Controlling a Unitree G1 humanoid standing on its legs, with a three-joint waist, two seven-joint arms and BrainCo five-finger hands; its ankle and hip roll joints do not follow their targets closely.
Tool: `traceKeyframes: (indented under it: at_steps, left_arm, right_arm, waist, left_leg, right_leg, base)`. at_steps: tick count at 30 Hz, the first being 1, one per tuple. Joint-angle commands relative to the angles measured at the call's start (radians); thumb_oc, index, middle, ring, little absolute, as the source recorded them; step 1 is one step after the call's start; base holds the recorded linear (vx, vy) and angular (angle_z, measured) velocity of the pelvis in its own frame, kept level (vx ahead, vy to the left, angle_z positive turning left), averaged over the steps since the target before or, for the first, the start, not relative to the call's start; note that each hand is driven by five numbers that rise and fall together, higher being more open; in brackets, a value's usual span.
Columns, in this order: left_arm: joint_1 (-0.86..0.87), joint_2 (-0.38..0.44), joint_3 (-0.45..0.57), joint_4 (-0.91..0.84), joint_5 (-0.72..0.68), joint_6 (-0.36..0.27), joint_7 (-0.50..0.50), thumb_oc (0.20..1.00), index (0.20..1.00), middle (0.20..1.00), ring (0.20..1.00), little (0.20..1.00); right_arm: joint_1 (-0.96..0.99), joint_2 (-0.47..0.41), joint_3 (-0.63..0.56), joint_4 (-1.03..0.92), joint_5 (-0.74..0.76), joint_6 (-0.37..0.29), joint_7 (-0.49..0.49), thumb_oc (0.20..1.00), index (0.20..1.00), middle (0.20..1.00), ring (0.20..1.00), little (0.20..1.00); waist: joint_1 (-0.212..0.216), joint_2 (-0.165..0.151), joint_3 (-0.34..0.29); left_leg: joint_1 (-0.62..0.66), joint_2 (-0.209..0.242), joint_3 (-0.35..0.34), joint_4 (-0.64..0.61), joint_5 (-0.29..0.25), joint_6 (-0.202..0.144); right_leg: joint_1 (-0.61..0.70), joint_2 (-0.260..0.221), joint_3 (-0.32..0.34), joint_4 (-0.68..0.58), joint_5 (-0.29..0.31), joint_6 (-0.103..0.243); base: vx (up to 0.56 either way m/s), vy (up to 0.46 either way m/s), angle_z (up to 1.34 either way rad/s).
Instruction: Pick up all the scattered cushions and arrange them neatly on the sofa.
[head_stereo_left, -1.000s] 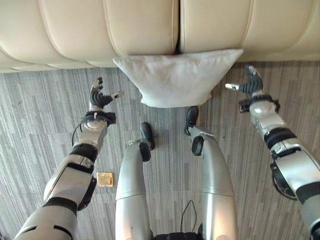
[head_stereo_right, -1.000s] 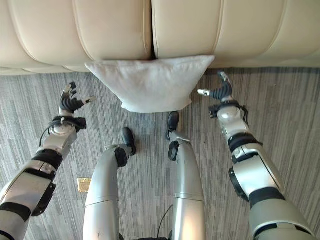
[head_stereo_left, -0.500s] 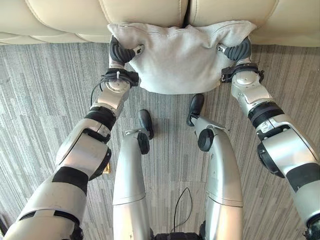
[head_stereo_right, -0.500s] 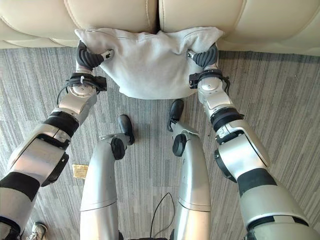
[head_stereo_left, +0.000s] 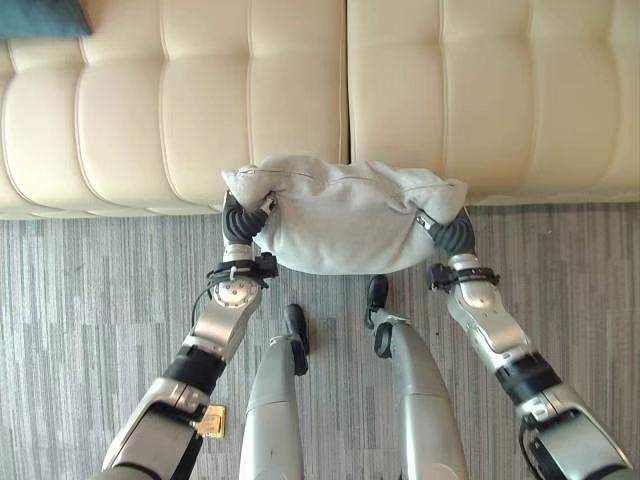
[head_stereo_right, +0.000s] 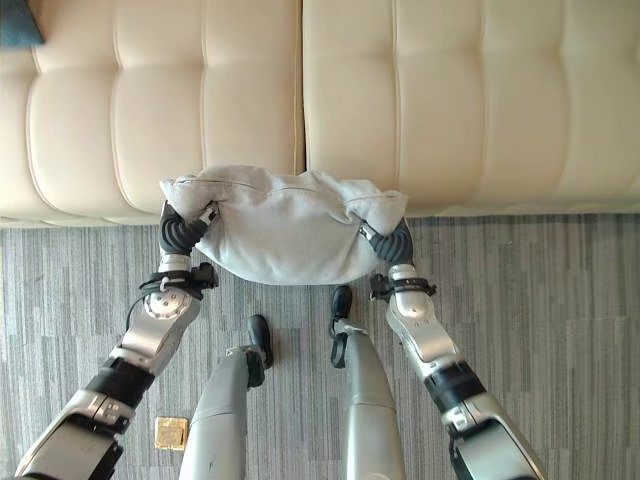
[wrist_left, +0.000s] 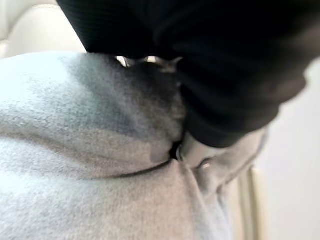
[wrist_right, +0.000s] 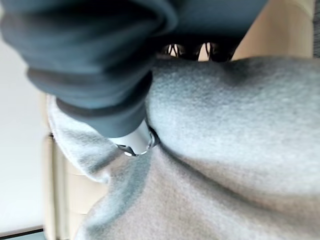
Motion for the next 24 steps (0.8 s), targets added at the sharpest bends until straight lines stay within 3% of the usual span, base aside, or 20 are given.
traceKeyframes:
  at_steps: [1,4,5,8,13,15,18,22,24]
  left_arm:
    - [0.022,-0.038,-0.073,-0.121,0.044,-0.086,-0.128,0.2,0.2,0.2,0.2,0.2]
    - [0.096,-0.025,-0.071,-0.168,0.021,-0.087,-0.159,0.2,0.2,0.2,0.2,0.2]
    - [0.156,-0.007,-0.074,-0.208,0.016,-0.086,-0.191,0.2,0.2,0.2,0.2,0.2]
    - [0.236,0.019,-0.077,-0.288,-0.002,-0.081,-0.239,0.2,0.2,0.2,0.2,0.2]
    - [0.267,0.035,-0.075,-0.319,0.001,-0.071,-0.267,0.2,0.2,0.2,0.2,0.2]
    - [0.271,0.033,-0.08,-0.318,0.001,-0.066,-0.268,0.2,0.2,0.2,0.2,0.2]
    - [0.273,0.026,-0.08,-0.302,0.006,-0.06,-0.267,0.2,0.2,0.2,0.2,0.2]
    - [0.3,0.028,-0.059,-0.297,-0.003,-0.05,-0.278,0.2,0.2,0.2,0.2,0.2]
    - [0.302,0.026,-0.051,-0.299,-0.003,-0.047,-0.273,0.2,0.2,0.2,0.2,0.2]
  right_arm:
    - [0.0,0.057,0.058,-0.19,-0.042,-0.1,0.149,0.2,0.2,0.2,0.2,0.2]
    - [0.075,0.026,0.045,-0.258,-0.036,-0.1,0.172,0.2,0.2,0.2,0.2,0.2]
    - [0.142,-0.011,0.028,-0.325,-0.038,-0.103,0.201,0.2,0.2,0.2,0.2,0.2]
    - [0.232,-0.058,0.003,-0.411,-0.016,-0.102,0.25,0.2,0.2,0.2,0.2,0.2]
    - [0.284,-0.081,-0.01,-0.466,0.015,-0.101,0.286,0.2,0.2,0.2,0.2,0.2]
    - [0.291,-0.08,-0.013,-0.476,0.017,-0.1,0.291,0.2,0.2,0.2,0.2,0.2]
    - [0.308,-0.09,-0.017,-0.484,0.0,-0.103,0.286,0.2,0.2,0.2,0.2,0.2]
    - [0.371,-0.104,-0.043,-0.51,0.03,-0.099,0.297,0.2,0.2,0.2,0.2,0.2]
    - [0.374,-0.106,-0.048,-0.509,0.035,-0.097,0.294,0.2,0.2,0.2,0.2,0.2]
  waist:
    - [-0.028,0.002,-0.062]
    - [-0.035,-0.002,-0.072]
    - [-0.04,-0.005,-0.088]
    - [-0.051,-0.002,-0.147]
    - [-0.059,0.006,-0.19]
    - [-0.06,0.006,-0.193]
    - [-0.059,-0.005,-0.207]
    - [-0.057,-0.024,-0.218]
    - [-0.048,-0.031,-0.209]
  left_leg:
    - [0.154,0.022,-0.033,-0.111,0.046,-0.052]
    - [0.268,0.026,-0.016,-0.17,0.061,-0.058]
    - [0.368,0.032,-0.001,-0.219,0.076,-0.062]
    - [0.523,0.026,0.027,-0.317,0.113,-0.064]
    - [0.631,0.03,0.042,-0.384,0.153,-0.077]
    - [0.641,0.035,0.043,-0.381,0.171,-0.084]
    - [0.609,0.073,0.034,-0.3,0.241,-0.109]
    - [0.595,0.111,0.064,-0.192,0.269,-0.105]
    - [0.551,0.099,0.068,-0.192,0.244,-0.089]
  right_leg:
    - [0.197,-0.02,0.037,-0.081,-0.074,0.14]
    - [0.311,-0.012,0.036,-0.149,-0.058,0.146]
    - [0.413,-0.001,0.035,-0.204,-0.053,0.151]
    - [0.551,0.02,0.037,-0.282,-0.04,0.162]
    - [0.647,0.048,0.033,-0.327,-0.057,0.151]
    - [0.666,0.057,0.027,-0.332,-0.065,0.143]
    - [0.717,0.087,0.018,-0.378,-0.078,0.111]
    - [0.792,0.112,0.008,-0.433,-0.085,0.086]
    - [0.799,0.106,0.009,-0.444,-0.09,0.087]
  base:
    - [0.18,0.004,-0.11]
    - [0.15,0.002,-0.24]
    - [0.18,0.007,-0.22]
    - [0.23,-0.008,-0.12]
    - [0.14,-0.082,-0.09]
    - [0.04,-0.129,0.01]
    - [0.04,-0.188,0.07]
    - [0.14,-0.199,0.03]
    - [0.05,-0.081,0.16]
